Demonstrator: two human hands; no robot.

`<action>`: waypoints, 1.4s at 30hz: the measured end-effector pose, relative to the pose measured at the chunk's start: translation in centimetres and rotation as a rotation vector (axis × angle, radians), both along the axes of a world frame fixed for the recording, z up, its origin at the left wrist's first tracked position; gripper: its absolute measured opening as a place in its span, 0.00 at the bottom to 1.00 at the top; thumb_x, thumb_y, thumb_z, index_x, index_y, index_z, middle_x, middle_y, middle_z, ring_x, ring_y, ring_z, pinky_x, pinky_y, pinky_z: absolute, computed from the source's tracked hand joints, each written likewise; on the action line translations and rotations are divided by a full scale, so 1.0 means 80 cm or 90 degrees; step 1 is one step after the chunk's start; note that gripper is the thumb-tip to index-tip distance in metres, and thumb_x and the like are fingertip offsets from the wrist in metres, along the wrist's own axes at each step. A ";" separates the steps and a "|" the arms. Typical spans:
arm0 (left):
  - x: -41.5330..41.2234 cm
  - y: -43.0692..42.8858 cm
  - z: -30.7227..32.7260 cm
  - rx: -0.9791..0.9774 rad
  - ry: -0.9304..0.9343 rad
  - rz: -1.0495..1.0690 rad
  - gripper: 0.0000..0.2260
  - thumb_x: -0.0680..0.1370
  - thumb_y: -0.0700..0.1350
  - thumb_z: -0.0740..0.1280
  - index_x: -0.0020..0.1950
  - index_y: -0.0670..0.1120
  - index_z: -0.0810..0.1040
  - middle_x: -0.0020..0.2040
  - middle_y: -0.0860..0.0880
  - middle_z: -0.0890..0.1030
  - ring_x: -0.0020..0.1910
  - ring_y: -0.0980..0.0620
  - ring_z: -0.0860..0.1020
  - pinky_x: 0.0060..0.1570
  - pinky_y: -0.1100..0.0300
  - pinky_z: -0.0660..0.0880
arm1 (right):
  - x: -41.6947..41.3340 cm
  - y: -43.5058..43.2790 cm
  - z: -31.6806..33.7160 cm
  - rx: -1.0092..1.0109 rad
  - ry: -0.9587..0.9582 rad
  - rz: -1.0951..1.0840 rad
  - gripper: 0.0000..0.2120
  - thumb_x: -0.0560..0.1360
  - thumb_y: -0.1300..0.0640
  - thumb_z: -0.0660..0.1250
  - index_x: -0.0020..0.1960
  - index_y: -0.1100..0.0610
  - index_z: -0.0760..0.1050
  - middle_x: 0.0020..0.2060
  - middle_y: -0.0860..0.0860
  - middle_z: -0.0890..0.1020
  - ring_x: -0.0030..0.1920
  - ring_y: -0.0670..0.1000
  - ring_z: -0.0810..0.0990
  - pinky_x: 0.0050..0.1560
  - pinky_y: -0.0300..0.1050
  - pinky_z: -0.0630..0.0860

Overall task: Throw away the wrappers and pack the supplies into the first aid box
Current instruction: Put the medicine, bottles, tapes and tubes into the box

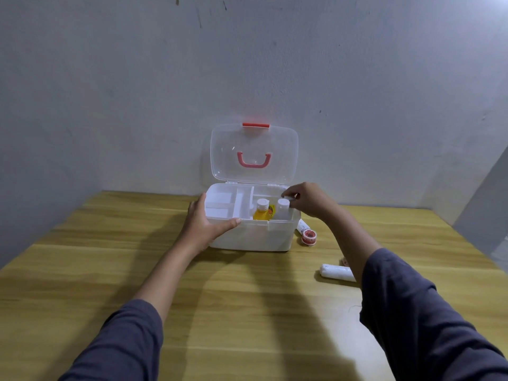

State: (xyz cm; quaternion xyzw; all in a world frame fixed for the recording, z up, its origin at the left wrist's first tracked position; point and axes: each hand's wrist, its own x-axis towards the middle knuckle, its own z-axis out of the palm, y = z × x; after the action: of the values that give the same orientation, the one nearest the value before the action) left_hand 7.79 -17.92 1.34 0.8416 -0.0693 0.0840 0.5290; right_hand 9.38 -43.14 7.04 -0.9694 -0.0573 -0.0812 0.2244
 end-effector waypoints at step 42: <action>0.001 0.001 -0.001 0.016 -0.009 -0.007 0.44 0.64 0.57 0.79 0.74 0.49 0.63 0.73 0.46 0.64 0.69 0.49 0.66 0.61 0.59 0.63 | -0.082 -0.080 -0.113 0.082 -0.070 -0.281 0.10 0.77 0.56 0.59 0.52 0.58 0.76 0.51 0.60 0.81 0.53 0.61 0.76 0.49 0.48 0.70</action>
State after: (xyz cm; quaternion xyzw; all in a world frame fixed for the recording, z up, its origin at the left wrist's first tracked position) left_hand 7.90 -17.86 1.26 0.8471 -0.0784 0.0862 0.5185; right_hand 2.79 -49.53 -1.98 -0.9362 0.1488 -0.1846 0.2593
